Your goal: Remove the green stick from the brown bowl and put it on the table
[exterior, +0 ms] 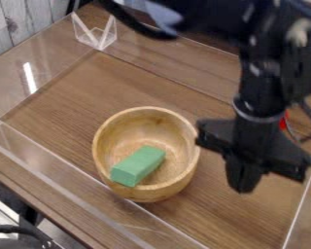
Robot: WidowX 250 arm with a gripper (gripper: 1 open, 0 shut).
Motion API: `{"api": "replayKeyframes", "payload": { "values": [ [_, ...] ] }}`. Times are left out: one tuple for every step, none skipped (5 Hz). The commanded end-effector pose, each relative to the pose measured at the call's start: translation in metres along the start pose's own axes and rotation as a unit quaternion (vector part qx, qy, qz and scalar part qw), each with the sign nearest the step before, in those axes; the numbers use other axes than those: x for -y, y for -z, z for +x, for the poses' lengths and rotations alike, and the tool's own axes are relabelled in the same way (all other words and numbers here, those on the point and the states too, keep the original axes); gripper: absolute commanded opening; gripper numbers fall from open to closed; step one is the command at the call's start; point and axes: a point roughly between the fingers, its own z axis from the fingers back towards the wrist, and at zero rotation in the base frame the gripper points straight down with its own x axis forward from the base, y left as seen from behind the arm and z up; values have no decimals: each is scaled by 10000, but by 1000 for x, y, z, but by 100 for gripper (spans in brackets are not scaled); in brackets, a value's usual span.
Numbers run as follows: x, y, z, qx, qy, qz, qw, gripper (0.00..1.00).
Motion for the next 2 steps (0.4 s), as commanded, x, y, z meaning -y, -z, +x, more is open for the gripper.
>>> {"api": "replayKeyframes", "payload": {
  "values": [
    [4, 2, 5, 109, -109, -30, 9999, 0],
    [11, 4, 7, 78, -272, 23, 9996, 0]
  ]
}}
